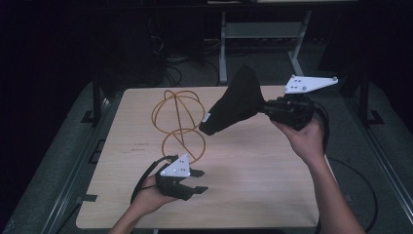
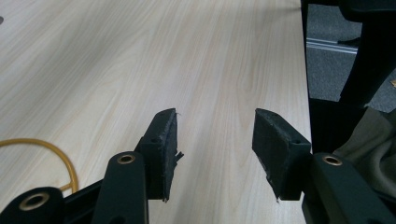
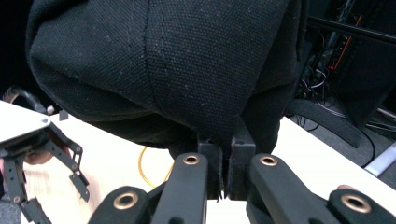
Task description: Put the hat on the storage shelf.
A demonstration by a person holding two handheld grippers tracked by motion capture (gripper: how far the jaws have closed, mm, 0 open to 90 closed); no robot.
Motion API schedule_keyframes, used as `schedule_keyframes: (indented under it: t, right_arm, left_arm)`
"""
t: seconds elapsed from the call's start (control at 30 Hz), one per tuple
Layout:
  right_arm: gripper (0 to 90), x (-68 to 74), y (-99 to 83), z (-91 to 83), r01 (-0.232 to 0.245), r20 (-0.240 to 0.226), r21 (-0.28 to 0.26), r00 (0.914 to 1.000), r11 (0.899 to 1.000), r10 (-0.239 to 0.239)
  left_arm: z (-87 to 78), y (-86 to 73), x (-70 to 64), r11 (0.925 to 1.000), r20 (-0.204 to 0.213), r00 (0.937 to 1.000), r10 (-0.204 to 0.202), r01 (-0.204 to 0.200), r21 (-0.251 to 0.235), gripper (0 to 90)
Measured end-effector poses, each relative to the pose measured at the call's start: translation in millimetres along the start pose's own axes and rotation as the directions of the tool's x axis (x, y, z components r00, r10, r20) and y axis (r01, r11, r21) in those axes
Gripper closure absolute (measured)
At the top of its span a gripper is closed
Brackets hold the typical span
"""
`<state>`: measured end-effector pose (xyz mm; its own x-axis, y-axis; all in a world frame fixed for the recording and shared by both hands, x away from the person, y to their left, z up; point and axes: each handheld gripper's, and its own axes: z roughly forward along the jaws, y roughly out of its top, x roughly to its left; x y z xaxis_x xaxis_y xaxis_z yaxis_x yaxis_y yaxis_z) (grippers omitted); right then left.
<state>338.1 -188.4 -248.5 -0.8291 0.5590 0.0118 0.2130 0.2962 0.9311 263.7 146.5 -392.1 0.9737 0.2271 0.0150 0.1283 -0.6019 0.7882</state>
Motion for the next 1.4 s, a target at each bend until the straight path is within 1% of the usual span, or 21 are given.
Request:
schedule_keyframes:
  t: [0.1, 0.2, 0.23, 0.27, 0.47, 0.6, 0.63, 0.7, 0.73, 0.8, 0.87, 0.97, 1.0, 1.03, 1.1, 1.23, 1.27, 1.3, 1.33, 1.37, 1.4]
  right_arm:
    - [87.4, -0.2, 4.8, 3.3, 0.003, -0.005, 0.002, 1.0, 1.0, -0.003]
    - [87.4, -0.2, 14.1, 10.4, 0.012, -0.008, 0.012, 0.9999, 1.0, -0.012]
    - [87.4, -0.2, 14.1, 10.4, 0.012, -0.008, 0.012, 0.9999, 1.0, -0.012]
    - [87.3, -0.5, 18.9, 12.9, 0.017, -0.007, 0.012, 0.9998, 1.0, -0.017]
    - [87.2, 1.4, 31.7, 19.2, 0.033, -0.008, 0.017, 0.9994, 0.999, -0.033]
    - [87.2, 3.3, 44.8, 27.4, 0.047, -0.012, 0.014, 0.9988, 0.999, -0.047]
    - [87.2, 3.3, 44.8, 27.4, 0.047, -0.012, 0.014, 0.9988, 0.999, -0.047]
    - [87.2, 4.4, 50.4, 31.7, 0.054, -0.019, 0.01, 0.9984, 0.999, -0.054]
    - [87.2, 5.4, 56.3, 35.8, 0.059, -0.028, 0.011, 0.9979, 0.998, -0.059]
    - [87.2, 5.8, 58.9, 37.6, 0.062, -0.033, 0.009, 0.9975, 0.998, -0.062]
    - [87.1, 6.9, 65.2, 42.8, 0.06, -0.051, 0.014, 0.9969, 0.998, -0.06]
    - [87.1, 7.3, 68.6, 45.8, 0.073, -0.055, 0.027, 0.9959, 0.997, -0.072]
    - [87.1, 8.2, 70.9, 47.7, 0.093, -0.049, 0.051, 0.9947, 0.994, -0.09]
    - [87.1, 8.2, 70.9, 47.7, 0.093, -0.049, 0.051, 0.9947, 0.994, -0.09]
    - [87.0, 8.4, 72.9, 46.6, 0.117, -0.045, 0.08, 0.9926, 0.99, -0.113]
    - [86.7, 7.8, 74.9, 44.6, 0.117, -0.05, 0.103, 0.9924, 0.988, -0.113]
    - [86.8, 7.8, 76.5, 42.1, 0.131, -0.036, 0.125, 0.9912, 0.983, -0.128]
    - [86.8, 7.8, 76.5, 42.1, 0.131, -0.036, 0.125, 0.9912, 0.983, -0.128]
    - [86.9, 7.0, 77.1, 36.2, 0.129, -0.027, 0.132, 0.9915, 0.983, -0.127]
    - [86.9, 7.0, 77.1, 36.2, 0.129, -0.027, 0.132, 0.9915, 0.983, -0.127]
    - [86.9, 6.6, 76.0, 30.2, 0.132, -0.026, 0.138, 0.9912, 0.982, -0.13]
  left_arm:
    - [0.5, -2.9, 0.2, 1.0, 0.0, 1.0, -0.008, 0.008, 0.001, 49.6]
    - [1.7, -7.1, -0.1, 0.9999, -0.001, 0.9999, -0.011, 0.011, 0.006, 49.5]
    - [2.3, -8.2, -1.0, 0.9998, -0.001, 0.9998, -0.018, 0.018, 0.008, 49.5]
    - [2.2, -8.9, -0.9, 0.9999, -0.003, 0.9999, -0.012, 0.012, 0.012, 49.5]
    - [2.3, -11.4, 0.6, 0.9999, -0.003, 0.9999, -0.011, 0.011, 0.01, 49.4]
    - [4.6, -14.3, 0.9, 0.9998, -0.001, 0.9999, -0.013, 0.013, 0.016, 49.4]
    - [4.6, -14.3, 0.9, 0.9998, -0.001, 0.9999, -0.013, 0.013, 0.016, 49.4]
    - [5.3, -15.3, 0.8, 0.9997, 0.0, 0.9998, -0.017, 0.017, 0.019, 49.4]
    - [4.9, -16.0, 1.0, 0.9996, -0.001, 0.9999, -0.015, 0.015, 0.023, 49.4]
    - [4.5, -16.3, 1.3, 0.9997, -0.001, 0.9999, -0.013, 0.013, 0.023, 49.4]
    - [3.4, -17.8, 2.1, 0.9996, -0.003, 0.9998, -0.019, 0.019, 0.019, 49.4]
    - [3.1, -18.7, 2.6, 0.9995, -0.001, 0.9997, -0.022, 0.022, 0.02, 49.4]
    - [2.8, -18.9, 2.5, 0.9996, -0.001, 0.9998, -0.019, 0.019, 0.022, 49.4]
    - [2.8, -18.9, 2.5, 0.9996, -0.001, 0.9998, -0.019, 0.019, 0.022, 49.4]
    - [3.6, -18.5, 2.1, 0.9997, 0.001, 0.9999, -0.017, 0.017, 0.02, 49.3]
    - [5.1, -17.8, 1.5, 0.9996, 0.006, 0.9999, -0.015, 0.015, 0.026, 49.1]
    - [5.6, -17.2, 0.7, 0.9997, 0.008, 0.9999, -0.008, 0.008, 0.022, 49.1]
    - [5.6, -17.2, 0.7, 0.9997, 0.008, 0.9999, -0.008, 0.008, 0.022, 49.1]
    - [5.9, -16.5, 0.0, 0.9997, 0.012, 0.9998, -0.014, 0.014, 0.022, 49.1]
    - [5.9, -16.5, 0.0, 0.9997, 0.012, 0.9998, -0.014, 0.014, 0.022, 49.2]
    - [6.4, -16.3, 0.0, 0.9997, 0.015, 0.9997, -0.017, 0.017, 0.02, 49.1]
